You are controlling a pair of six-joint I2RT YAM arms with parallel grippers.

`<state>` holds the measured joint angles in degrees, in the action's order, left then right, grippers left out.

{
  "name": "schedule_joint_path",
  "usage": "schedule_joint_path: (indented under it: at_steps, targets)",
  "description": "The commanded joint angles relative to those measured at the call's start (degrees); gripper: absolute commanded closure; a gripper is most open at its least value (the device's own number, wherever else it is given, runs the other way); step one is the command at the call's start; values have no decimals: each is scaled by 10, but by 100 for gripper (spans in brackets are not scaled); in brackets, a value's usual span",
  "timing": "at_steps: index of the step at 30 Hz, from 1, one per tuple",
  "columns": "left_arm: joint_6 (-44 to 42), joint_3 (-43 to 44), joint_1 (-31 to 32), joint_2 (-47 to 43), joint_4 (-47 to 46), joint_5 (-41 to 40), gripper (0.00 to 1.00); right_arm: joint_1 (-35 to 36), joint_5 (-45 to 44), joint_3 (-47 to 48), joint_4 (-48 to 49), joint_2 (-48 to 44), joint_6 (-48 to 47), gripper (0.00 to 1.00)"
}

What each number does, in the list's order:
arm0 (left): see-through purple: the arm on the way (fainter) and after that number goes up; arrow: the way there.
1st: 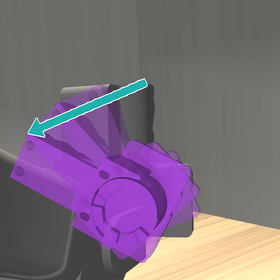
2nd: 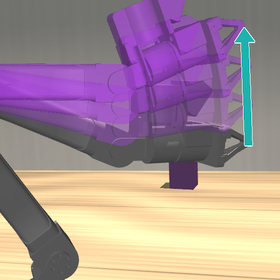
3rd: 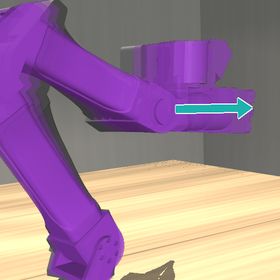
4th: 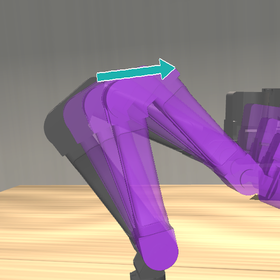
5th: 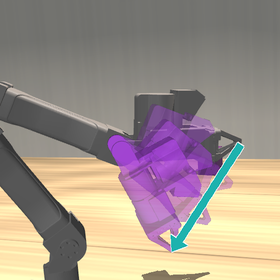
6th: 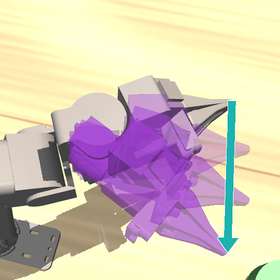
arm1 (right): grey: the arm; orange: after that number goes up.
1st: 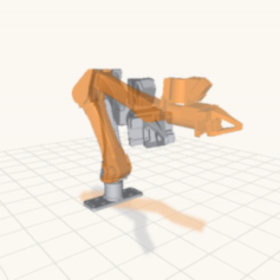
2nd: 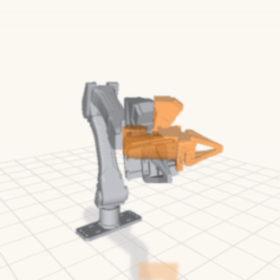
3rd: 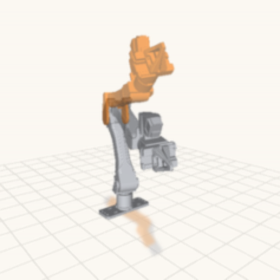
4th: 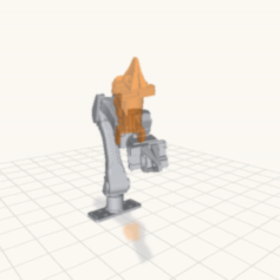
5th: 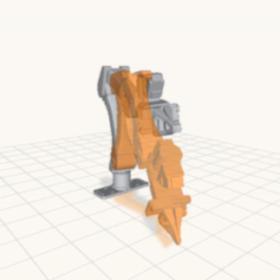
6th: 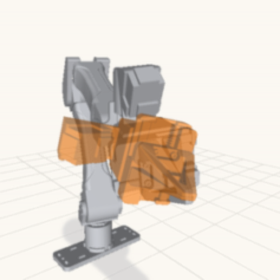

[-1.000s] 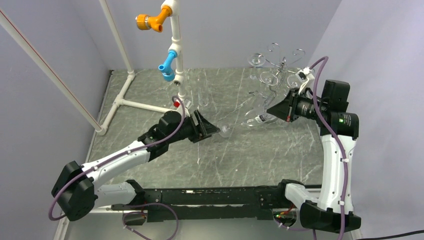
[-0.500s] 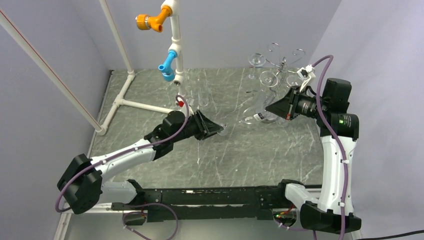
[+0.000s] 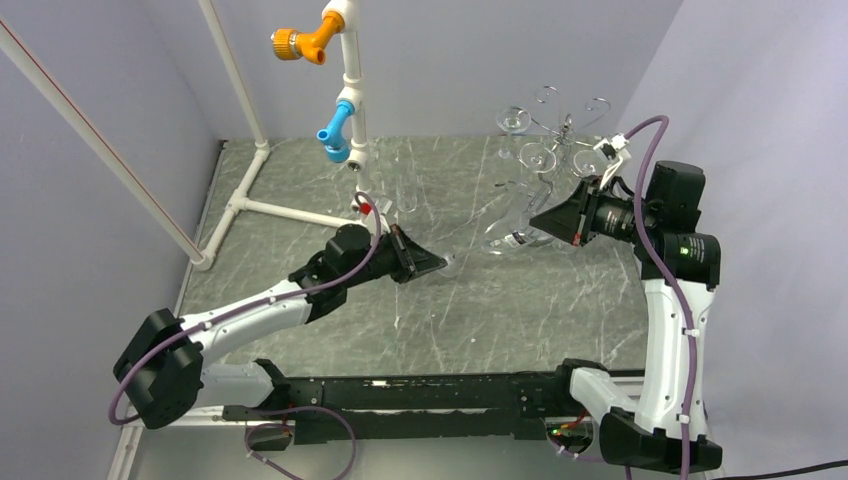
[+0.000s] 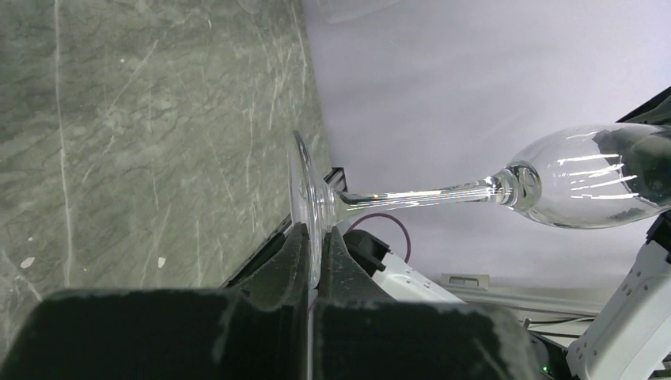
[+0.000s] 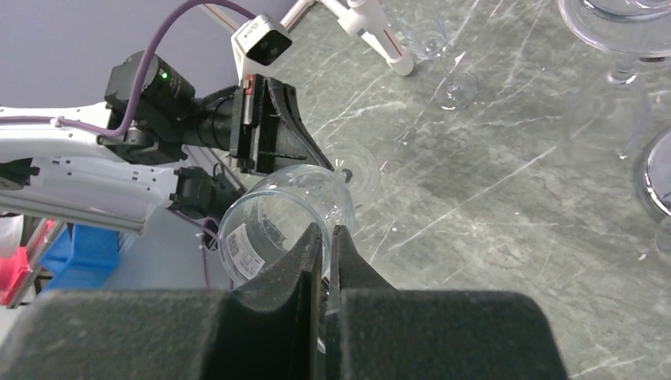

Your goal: Place the wine glass upside down on the wine glass rack

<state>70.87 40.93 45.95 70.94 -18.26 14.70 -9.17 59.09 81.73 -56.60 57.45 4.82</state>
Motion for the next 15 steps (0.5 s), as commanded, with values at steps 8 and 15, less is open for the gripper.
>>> schedule_joint_path:
  at_steps: [8, 15]
  targets:
    - [-113, 2, -11, -132, 194, -105, 100, 2, -2, 56, -157, -23, -232, 28]
    - [-278, 55, -14, -203, 383, -177, 100, 1, -62, 87, -135, -38, -245, 16]
